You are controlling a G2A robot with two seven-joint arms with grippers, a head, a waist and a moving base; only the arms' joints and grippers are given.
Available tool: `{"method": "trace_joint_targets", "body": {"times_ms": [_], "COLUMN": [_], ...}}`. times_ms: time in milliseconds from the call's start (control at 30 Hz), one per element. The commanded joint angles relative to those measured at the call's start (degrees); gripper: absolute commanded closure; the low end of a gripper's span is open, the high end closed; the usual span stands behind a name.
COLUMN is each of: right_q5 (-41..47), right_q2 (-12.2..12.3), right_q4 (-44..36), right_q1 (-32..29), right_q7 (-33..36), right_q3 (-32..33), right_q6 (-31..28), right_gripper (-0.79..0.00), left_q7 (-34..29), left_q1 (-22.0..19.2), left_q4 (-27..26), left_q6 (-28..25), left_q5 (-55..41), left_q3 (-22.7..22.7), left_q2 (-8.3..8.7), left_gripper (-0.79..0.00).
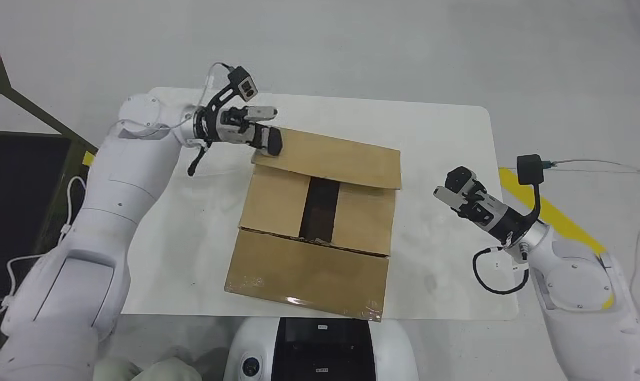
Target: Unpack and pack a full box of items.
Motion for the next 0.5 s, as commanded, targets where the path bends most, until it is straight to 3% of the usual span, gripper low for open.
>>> {"method": "trace_joint_targets", "body": {"times_ms": [0,467], "right_q5": [0.0,0.0], "right_q2": [0.0,0.0], "right_q4": [0.0,0.0], "right_q1": [0.0,0.0], "right_q7": [0.0,0.0], "right_q3": [0.0,0.0], "right_q6": [0.0,0.0], "right_gripper": [-0.785,-0.785], "left_q7": [0.0,0.0], "left_q1": [0.0,-0.7], "left_q4": [-0.4,-1.0], "left_q6": [0.0,-0.9], "left_q5": [0.6,1.1], "left_q3": [0.8,4.8], "left_q2": [0.62,3.06], "left_gripper": [-0.785,-0.785]}}
